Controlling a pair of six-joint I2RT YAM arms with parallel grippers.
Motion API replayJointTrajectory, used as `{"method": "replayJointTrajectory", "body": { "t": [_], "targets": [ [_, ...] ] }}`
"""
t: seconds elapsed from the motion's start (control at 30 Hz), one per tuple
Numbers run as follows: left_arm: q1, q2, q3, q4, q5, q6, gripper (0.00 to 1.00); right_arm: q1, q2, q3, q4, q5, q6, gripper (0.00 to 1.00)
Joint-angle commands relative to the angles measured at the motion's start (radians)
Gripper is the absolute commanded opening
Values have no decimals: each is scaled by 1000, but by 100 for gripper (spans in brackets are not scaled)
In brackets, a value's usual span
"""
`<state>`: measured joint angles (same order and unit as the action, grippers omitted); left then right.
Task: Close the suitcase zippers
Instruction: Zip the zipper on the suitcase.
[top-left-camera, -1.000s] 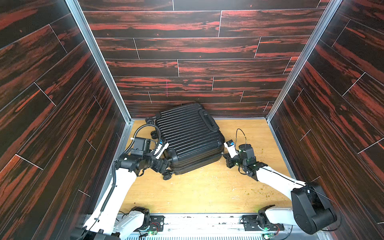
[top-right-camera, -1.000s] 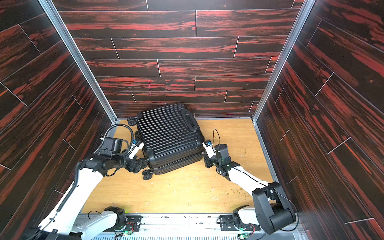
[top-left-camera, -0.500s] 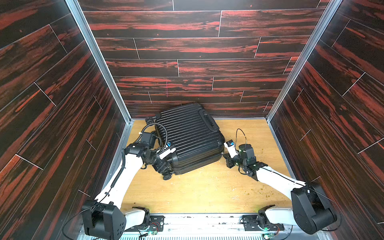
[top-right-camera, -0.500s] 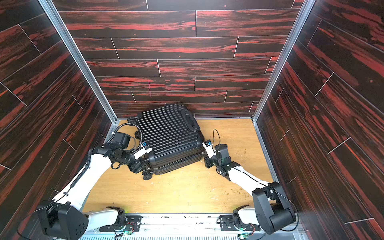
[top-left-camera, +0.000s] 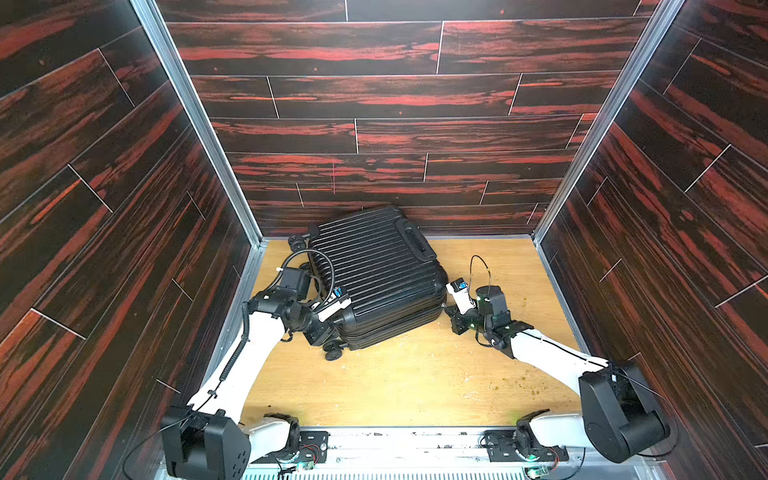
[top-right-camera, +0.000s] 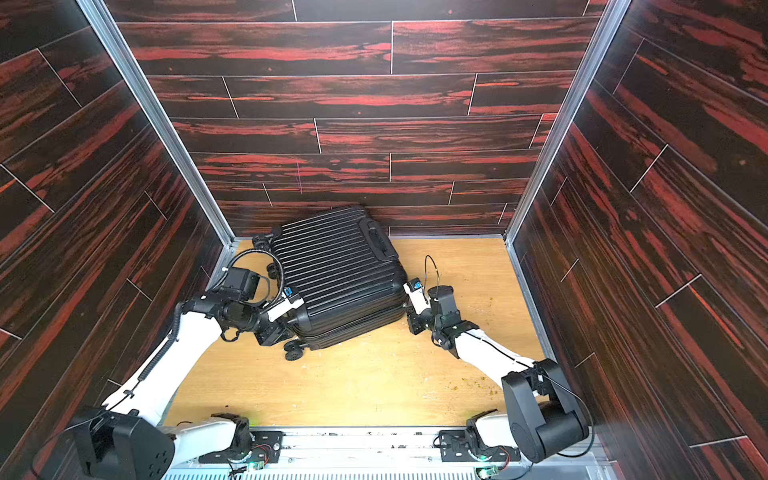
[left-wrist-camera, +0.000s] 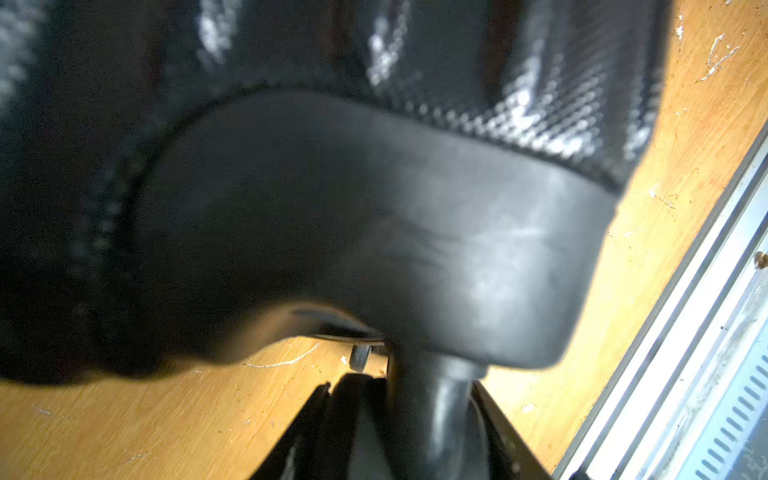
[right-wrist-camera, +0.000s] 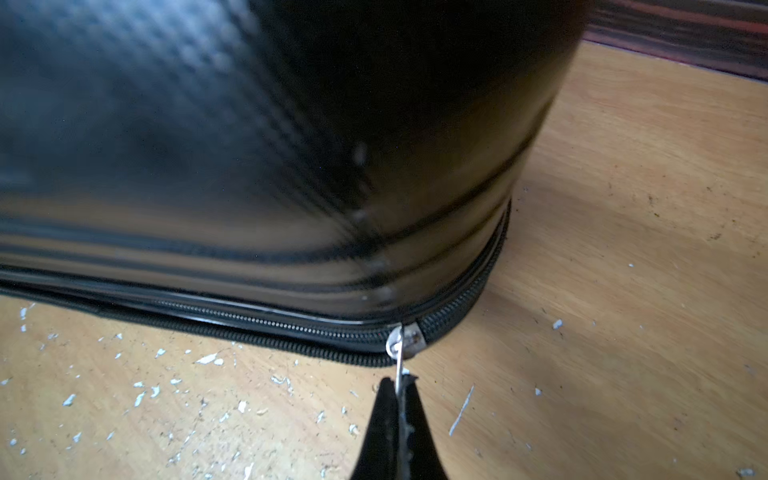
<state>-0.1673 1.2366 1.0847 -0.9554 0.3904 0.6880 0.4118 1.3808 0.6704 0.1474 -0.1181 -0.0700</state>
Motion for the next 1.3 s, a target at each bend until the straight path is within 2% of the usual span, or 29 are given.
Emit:
{"method": "replayJointTrajectory", "body": {
  "t": [0.0,0.27,0.43,0.53,0.67,0.83,1.13,1.27],
  "targets": [
    [-24,-19,-29,-68,39,-35,51,12,33,52,11,-67,-24,0],
    [-66,-22,-44,-21,52,-184,35,10,34,59,21,-115,-51,0],
    [-72,-58,-68,136,69,-349,28,12,-14,-5,69,-190,-71,0],
    [-85,-100,-108,291,59,-487,24,19,-30,-22,71,-239,-67,0],
    [-102,-149,-161,461,11,-636,24,43,-45,-44,84,-286,-63,0],
    [-138,-185,-192,539,-74,-772,22,77,-24,-40,94,-290,-49,0],
    [-278,-265,-287,711,-242,-987,21,125,9,-8,109,-279,-40,0],
    [-340,-263,-312,768,-268,-1037,21,149,10,-9,117,-274,-41,0]
  ]
}}
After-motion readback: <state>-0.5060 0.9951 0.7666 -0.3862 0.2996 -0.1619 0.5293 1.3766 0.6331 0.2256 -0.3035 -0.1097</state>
